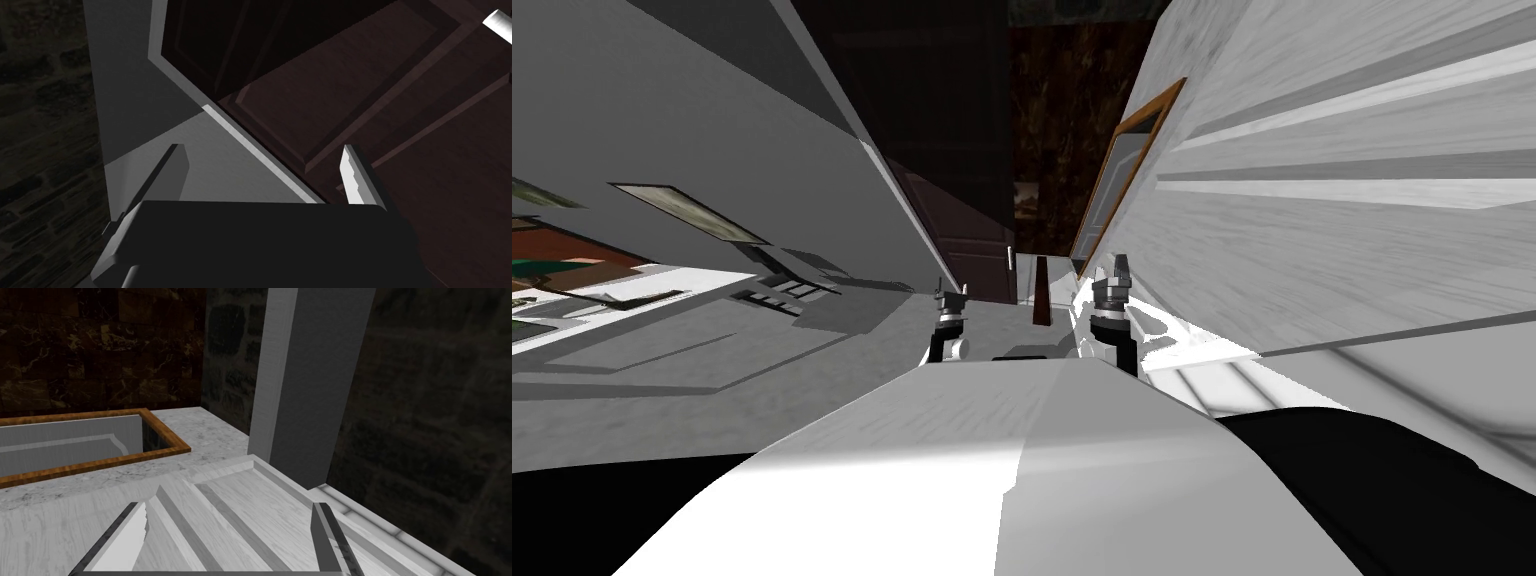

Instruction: Pull the door open

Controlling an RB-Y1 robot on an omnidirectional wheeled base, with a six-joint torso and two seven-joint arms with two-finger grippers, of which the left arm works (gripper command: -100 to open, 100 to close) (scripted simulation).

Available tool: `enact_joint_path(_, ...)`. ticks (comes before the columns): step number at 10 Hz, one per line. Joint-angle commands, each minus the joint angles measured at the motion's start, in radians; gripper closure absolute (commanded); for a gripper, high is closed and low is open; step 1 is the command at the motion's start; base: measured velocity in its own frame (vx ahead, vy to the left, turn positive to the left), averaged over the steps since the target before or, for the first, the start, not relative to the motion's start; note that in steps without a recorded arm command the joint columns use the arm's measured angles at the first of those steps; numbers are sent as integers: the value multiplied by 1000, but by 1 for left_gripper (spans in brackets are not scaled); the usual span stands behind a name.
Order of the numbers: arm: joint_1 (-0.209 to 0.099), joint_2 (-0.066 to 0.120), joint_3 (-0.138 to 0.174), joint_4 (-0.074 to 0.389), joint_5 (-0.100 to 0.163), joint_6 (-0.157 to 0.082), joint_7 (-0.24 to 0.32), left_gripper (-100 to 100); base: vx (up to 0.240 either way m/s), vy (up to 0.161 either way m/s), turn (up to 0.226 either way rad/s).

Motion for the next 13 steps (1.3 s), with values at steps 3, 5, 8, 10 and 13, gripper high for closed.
enact_joint_path(3, -34, 9, -6, 90, 39, -29, 71, -100, 67, 10, -114)
enact_joint_path(5, -47, 13, -7, 138, 55, -39, 98, -100, 54, 7, -72)
enact_joint_path(8, -74, 22, -10, 212, 86, -59, 153, -100, 64, 15, -121)
enact_joint_path(10, -88, 26, -11, 250, 102, -69, 180, -100, 78, 10, -131)
enact_joint_path(13, -115, 33, -14, 324, 134, -89, 235, -100, 47, 13, -89)
